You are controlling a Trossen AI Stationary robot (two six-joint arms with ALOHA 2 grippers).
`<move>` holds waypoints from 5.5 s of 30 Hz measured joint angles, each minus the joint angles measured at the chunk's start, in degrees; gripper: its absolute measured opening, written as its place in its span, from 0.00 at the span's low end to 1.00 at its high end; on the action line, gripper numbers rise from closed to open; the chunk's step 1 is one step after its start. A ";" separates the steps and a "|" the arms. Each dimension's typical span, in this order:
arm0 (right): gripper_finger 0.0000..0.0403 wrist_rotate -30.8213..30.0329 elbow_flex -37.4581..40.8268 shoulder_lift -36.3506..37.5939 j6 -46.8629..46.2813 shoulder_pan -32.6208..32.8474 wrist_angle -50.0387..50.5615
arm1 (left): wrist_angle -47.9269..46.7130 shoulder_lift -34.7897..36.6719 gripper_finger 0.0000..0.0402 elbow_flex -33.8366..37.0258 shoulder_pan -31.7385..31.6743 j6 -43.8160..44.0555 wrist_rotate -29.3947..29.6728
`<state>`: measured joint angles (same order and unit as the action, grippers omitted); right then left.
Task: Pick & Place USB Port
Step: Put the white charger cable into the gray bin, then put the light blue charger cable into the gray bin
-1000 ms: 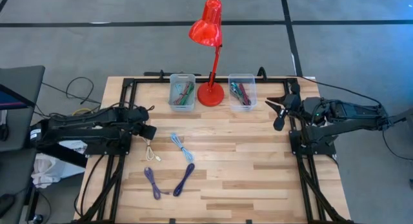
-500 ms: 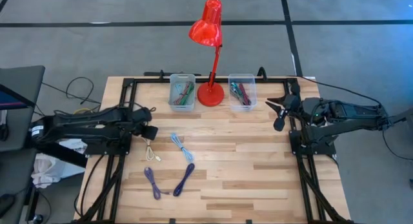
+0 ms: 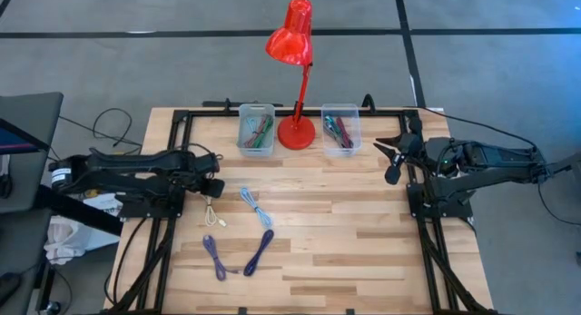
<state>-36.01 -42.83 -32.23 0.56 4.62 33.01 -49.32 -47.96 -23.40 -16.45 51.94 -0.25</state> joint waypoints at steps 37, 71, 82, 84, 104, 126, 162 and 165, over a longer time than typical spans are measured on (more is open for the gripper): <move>0.14 -0.04 -0.02 0.00 0.00 -0.02 1.62 | 10.69 -1.91 0.01 0.15 0.02 -9.68 3.57; 0.14 -0.07 -0.02 0.00 -0.17 -0.02 1.73 | 27.79 -2.89 0.00 -24.02 -3.38 -45.88 23.17; 0.14 -0.07 -0.02 0.02 -0.17 0.00 1.75 | 41.34 -12.34 0.00 -24.02 -16.10 -50.85 12.86; 0.14 -0.07 -0.02 0.00 -0.17 -0.02 1.75 | 42.22 -13.88 0.00 -24.02 -18.33 -50.49 10.49; 0.14 -0.07 -0.02 0.01 -0.17 -0.02 1.75 | 50.71 -30.69 0.01 -24.04 -22.64 -49.53 5.73; 0.14 -0.07 -0.02 0.00 -0.17 0.00 2.36 | 57.19 -33.81 0.09 -24.04 -22.47 -48.50 6.03; 0.14 -0.07 -0.02 0.02 -0.48 -0.01 2.69 | 36.26 -13.09 0.14 -24.02 1.19 -58.67 -7.54; 0.14 -0.07 -0.02 0.02 -0.61 -0.02 2.67 | 36.19 -13.11 0.13 -24.02 4.68 -58.55 -7.54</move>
<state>-36.07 -42.85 -32.21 -0.05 4.60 35.68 -13.13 -61.08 -47.42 -11.77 -6.61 -7.79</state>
